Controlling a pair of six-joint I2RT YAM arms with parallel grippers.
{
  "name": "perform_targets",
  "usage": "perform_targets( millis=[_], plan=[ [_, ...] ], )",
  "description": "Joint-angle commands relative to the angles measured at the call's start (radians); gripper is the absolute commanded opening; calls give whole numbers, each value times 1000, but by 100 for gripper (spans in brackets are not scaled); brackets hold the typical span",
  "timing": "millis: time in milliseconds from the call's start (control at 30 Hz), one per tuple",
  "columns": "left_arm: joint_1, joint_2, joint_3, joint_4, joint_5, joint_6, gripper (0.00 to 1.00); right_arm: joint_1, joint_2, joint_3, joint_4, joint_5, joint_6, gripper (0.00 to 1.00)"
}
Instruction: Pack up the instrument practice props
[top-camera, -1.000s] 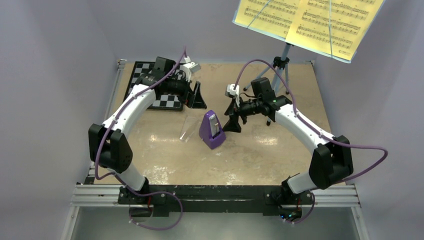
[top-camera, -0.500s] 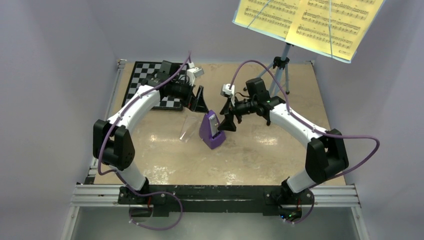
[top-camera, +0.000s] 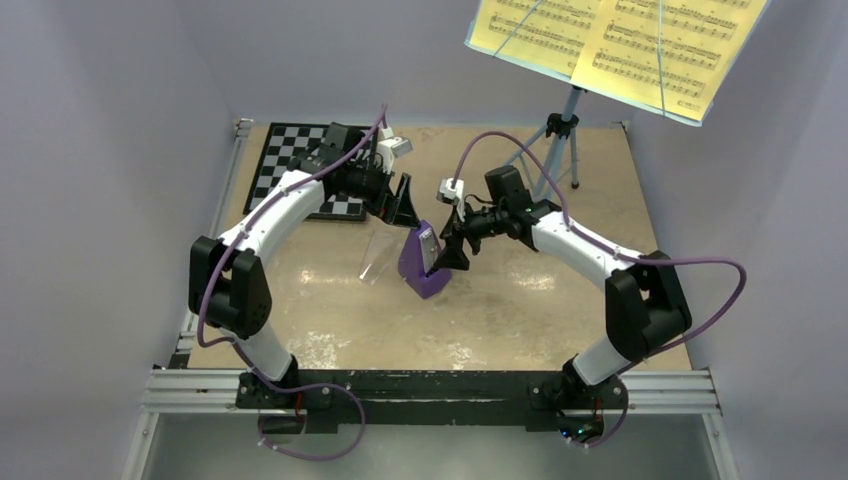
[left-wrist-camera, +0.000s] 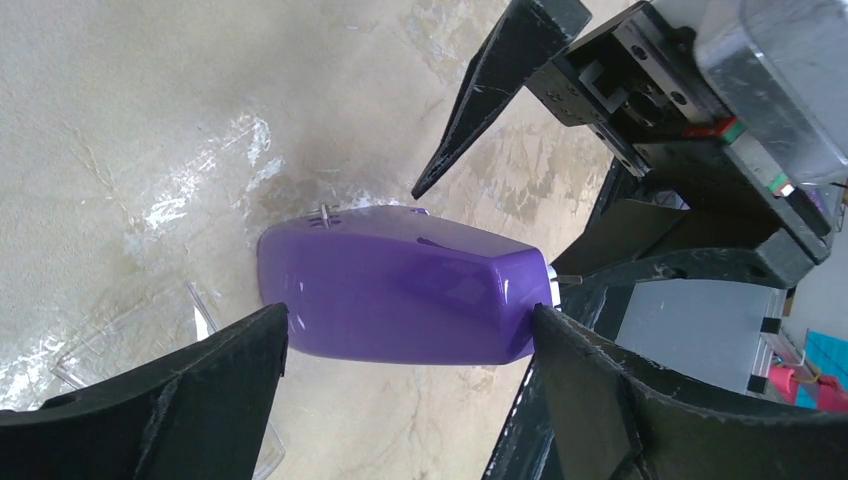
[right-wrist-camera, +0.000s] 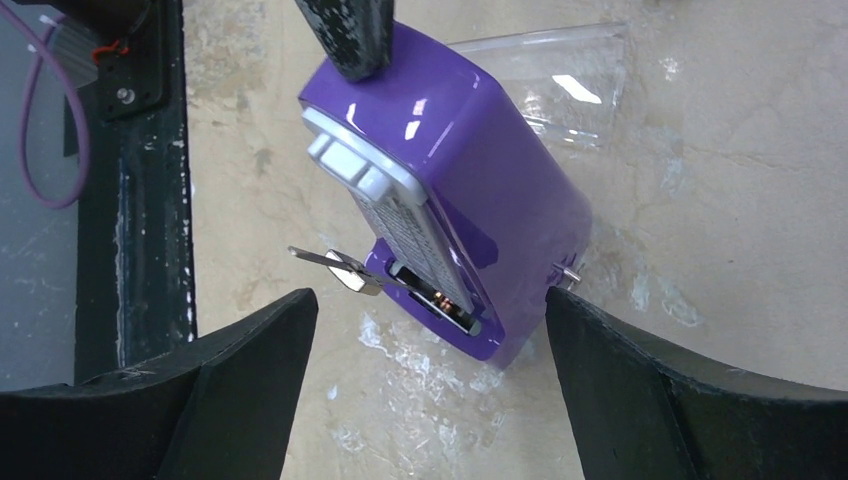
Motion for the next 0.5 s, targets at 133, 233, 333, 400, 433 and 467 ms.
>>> perform_targets(
  millis=[133,233,333,400,433,467],
  plan=[
    [-9,41,-34,-25,-106,46,95,7,22,-14,77,81,59,87],
    [-9,37,-40,-29,-110,55,94,7,32,-9,81,99,75,85],
    [-9,32,-48,-31,-111,64,94,6,46,-3,84,108,91,84],
    [-9,29,-51,-33,-111,74,93,6,55,6,77,111,97,83],
    [-9,28,-53,-34,-111,79,93,6,58,8,77,112,100,83],
    [-9,28,-53,-35,-113,81,93,7,60,9,77,114,102,83]
  ],
)
